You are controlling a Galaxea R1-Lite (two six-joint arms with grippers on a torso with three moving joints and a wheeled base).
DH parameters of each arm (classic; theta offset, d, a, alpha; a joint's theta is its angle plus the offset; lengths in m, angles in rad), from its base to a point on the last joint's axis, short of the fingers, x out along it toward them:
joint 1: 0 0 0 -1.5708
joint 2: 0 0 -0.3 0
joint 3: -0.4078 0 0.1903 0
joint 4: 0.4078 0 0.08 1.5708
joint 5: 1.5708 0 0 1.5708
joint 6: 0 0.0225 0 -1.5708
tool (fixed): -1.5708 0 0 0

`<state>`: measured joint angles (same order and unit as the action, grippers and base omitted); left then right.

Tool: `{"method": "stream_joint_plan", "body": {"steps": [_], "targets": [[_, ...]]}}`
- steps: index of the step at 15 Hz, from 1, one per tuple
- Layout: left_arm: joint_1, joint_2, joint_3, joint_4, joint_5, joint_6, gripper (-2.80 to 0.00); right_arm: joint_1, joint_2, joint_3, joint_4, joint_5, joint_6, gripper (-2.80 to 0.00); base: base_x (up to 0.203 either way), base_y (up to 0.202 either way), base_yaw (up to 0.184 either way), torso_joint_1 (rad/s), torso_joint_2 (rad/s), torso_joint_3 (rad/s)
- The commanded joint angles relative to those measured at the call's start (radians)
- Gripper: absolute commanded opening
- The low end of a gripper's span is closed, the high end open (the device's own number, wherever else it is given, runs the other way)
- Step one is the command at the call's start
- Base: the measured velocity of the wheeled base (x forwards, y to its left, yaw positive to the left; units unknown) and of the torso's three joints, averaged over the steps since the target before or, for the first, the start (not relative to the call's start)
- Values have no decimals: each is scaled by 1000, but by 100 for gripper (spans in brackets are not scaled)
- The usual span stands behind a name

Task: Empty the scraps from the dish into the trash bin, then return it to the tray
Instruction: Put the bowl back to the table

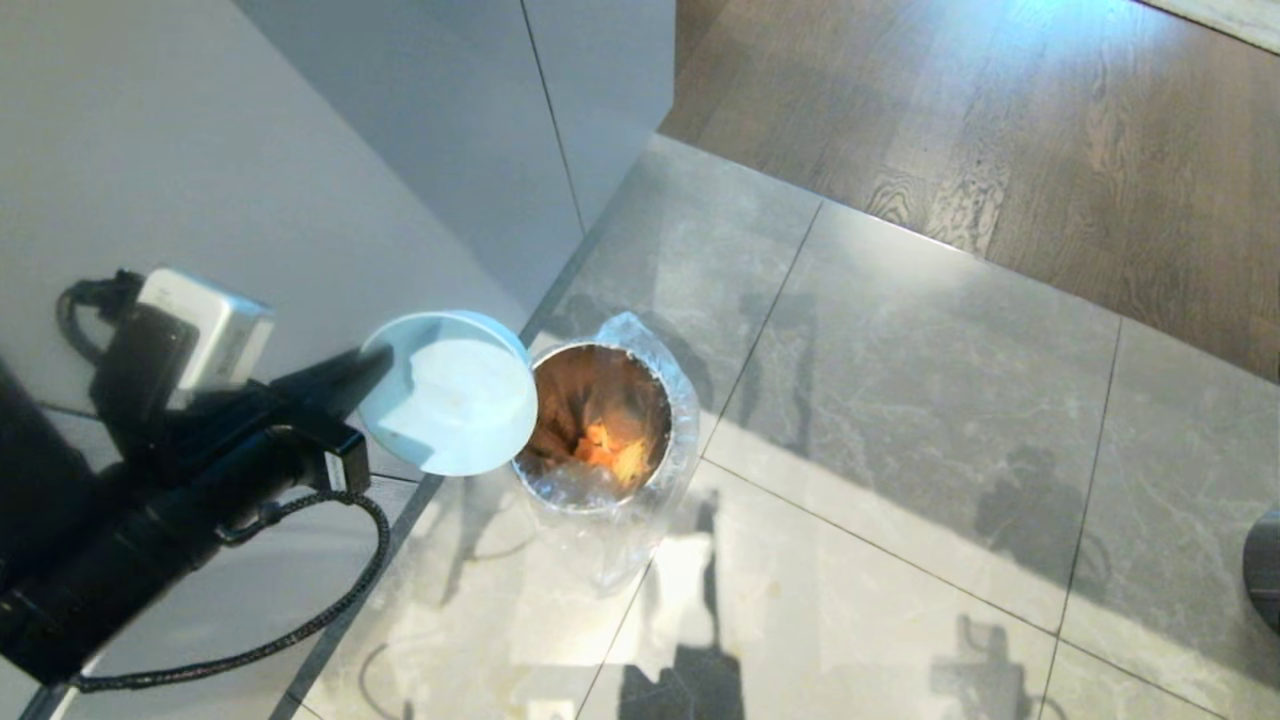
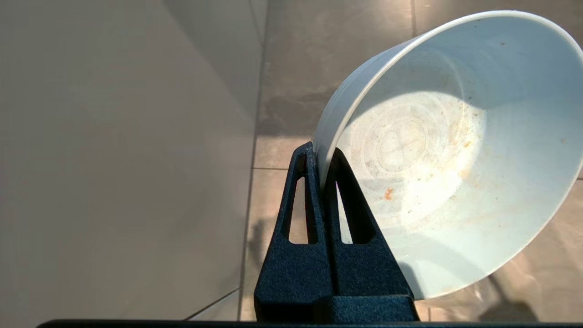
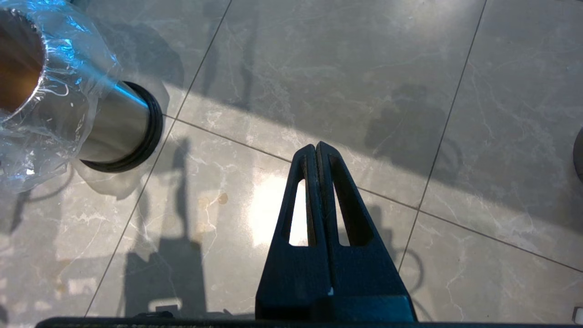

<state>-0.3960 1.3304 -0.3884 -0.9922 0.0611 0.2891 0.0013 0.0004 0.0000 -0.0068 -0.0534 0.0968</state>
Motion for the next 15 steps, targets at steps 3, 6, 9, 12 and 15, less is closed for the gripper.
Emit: {"method": "stream_joint_plan", "body": {"steps": [3,6,9,12,15], "targets": [[-4,-124,5,52,-50,2,-280,0,0,0,1,0,0,-280,0,0,0,0,0,0],[-26,-226,13,79,-89,4,-280,0,0,0,-1,0,0,-280,0,0,0,0,0,0],[-32,-338,20,139,-118,5,-280,0,0,0,1,0,1,-280,0,0,0,0,0,0],[-33,-450,24,233,-146,4,-280,0,0,-1,0,0,0,-280,0,0,0,0,0,0],[-32,-550,20,330,-175,3,-280,0,0,0,1,0,0,-280,0,0,0,0,0,0]]}}
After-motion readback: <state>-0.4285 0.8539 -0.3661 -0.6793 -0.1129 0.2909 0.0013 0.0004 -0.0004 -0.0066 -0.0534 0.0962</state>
